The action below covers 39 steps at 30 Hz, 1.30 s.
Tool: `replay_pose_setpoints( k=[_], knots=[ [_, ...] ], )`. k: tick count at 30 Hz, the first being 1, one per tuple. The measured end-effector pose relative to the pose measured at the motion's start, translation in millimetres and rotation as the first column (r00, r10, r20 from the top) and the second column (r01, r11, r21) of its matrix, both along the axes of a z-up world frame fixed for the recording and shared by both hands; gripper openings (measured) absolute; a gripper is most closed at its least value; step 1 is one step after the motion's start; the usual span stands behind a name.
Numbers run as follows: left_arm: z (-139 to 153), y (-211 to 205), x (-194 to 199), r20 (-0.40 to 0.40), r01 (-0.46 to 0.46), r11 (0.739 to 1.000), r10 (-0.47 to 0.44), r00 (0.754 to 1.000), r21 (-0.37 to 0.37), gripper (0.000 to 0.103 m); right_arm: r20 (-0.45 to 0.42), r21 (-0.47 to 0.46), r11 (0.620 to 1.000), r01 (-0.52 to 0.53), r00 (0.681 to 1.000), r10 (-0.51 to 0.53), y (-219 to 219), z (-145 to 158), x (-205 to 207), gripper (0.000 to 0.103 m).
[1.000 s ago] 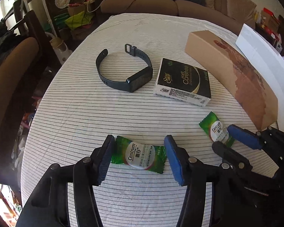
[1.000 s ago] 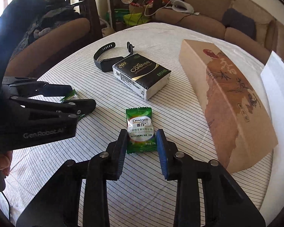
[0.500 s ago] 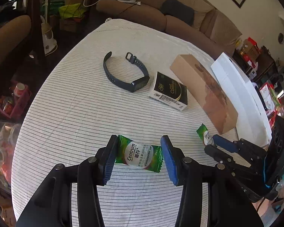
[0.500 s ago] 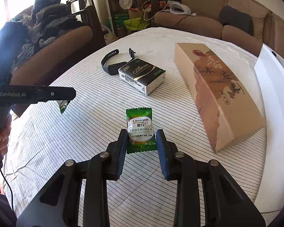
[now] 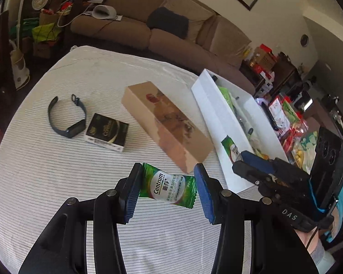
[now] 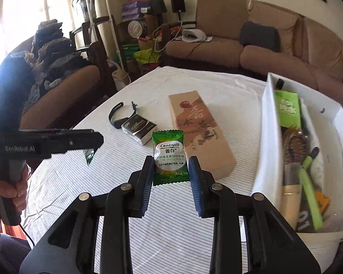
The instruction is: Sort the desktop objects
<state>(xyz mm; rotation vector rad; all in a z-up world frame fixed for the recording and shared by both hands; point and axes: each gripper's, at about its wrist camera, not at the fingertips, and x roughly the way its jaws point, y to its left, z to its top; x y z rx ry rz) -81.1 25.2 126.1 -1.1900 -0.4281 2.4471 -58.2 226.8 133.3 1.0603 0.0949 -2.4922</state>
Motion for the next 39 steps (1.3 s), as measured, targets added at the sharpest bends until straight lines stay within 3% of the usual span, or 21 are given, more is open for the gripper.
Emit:
replay_pose_setpoints(
  k=[9, 14, 18, 27, 31, 36, 37, 39],
  knots=[
    [36.7, 133.6, -53.7, -0.004, 0.144, 0.989, -0.144, 0.990, 0.023, 0.048, 0.029, -0.013, 0.986, 0.166, 0.986, -0.166, 129.5, 23.5, -41.2, 0.029],
    [30.2, 205.9, -85.4, 0.027, 0.220, 0.975, -0.220, 0.975, 0.005, 0.048, 0.093, -0.071, 0.974, 0.216, 0.974, -0.209, 180.6, 6.3, -62.8, 0.029],
    [18.0, 245.1, -103.0, 0.060, 0.253, 0.967, -0.251, 0.966, -0.039, 0.048, 0.114, -0.083, 0.973, 0.214, 0.972, -0.204, 194.3, -8.3, -69.0, 0.029],
    [-7.9, 268.4, -131.7, 0.122, 0.245, 0.954, -0.226, 0.966, -0.173, 0.050, 0.193, -0.074, 0.978, 0.195, 0.965, -0.178, 191.9, -33.6, -91.6, 0.029],
    [-8.8, 263.6, -133.6, 0.126, 0.247, 0.955, -0.228, 0.966, -0.163, 0.053, 0.200, -0.068, 0.978, 0.196, 0.963, -0.179, 189.8, -40.5, -93.5, 0.030],
    [-0.4, 268.4, -130.4, 0.114, 0.230, 0.958, -0.213, 0.970, -0.172, 0.072, 0.202, -0.044, 0.979, 0.201, 0.961, -0.188, 185.7, -41.2, -95.0, 0.031],
    [3.9, 268.6, -128.1, 0.107, 0.222, 0.958, -0.206, 0.973, -0.182, 0.081, 0.192, -0.054, 0.977, 0.205, 0.962, -0.192, 187.0, -37.8, -91.8, 0.031],
    [15.4, 267.8, -122.5, 0.079, 0.218, 0.955, -0.206, 0.975, -0.200, 0.086, 0.164, -0.082, 0.972, 0.220, 0.965, -0.204, 193.0, -28.3, -83.7, 0.036]
  ],
)
